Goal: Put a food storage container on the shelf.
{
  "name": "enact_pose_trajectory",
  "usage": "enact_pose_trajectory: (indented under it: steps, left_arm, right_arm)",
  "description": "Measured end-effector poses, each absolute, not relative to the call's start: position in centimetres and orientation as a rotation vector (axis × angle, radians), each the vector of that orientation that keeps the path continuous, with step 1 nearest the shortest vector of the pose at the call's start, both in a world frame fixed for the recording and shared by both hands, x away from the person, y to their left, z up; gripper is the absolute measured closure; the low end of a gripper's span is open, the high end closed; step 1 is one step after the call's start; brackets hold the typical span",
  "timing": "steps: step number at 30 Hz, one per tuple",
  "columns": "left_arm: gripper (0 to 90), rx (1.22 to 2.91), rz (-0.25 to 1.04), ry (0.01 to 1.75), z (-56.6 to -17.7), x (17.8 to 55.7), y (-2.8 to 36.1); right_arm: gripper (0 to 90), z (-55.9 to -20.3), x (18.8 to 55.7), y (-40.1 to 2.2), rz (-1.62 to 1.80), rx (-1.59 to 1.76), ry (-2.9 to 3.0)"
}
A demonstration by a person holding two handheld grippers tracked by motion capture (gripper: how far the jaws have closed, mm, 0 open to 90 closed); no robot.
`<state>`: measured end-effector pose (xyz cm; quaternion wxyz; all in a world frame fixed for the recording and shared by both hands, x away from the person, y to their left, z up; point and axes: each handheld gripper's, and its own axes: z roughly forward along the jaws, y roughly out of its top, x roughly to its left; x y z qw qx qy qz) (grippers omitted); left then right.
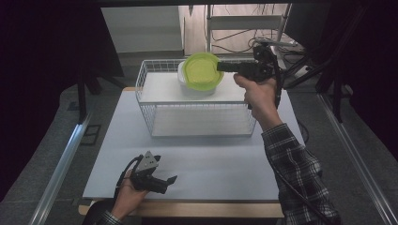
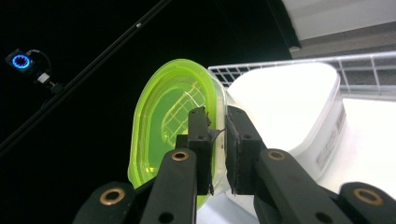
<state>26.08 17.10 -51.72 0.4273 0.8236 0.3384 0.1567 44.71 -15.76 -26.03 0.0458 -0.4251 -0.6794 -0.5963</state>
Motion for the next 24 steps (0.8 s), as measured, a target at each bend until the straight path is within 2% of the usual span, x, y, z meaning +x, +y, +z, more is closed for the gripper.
enact_pose_trajectory:
  steps: [24]
  left_arm:
    - [3.1,2.066,0.382,0.84,-51.8,26.1,17.0]
  right_arm:
    - [81.4,-25.3,48.2,-13.2,-1.785,-1.435,-2.117]
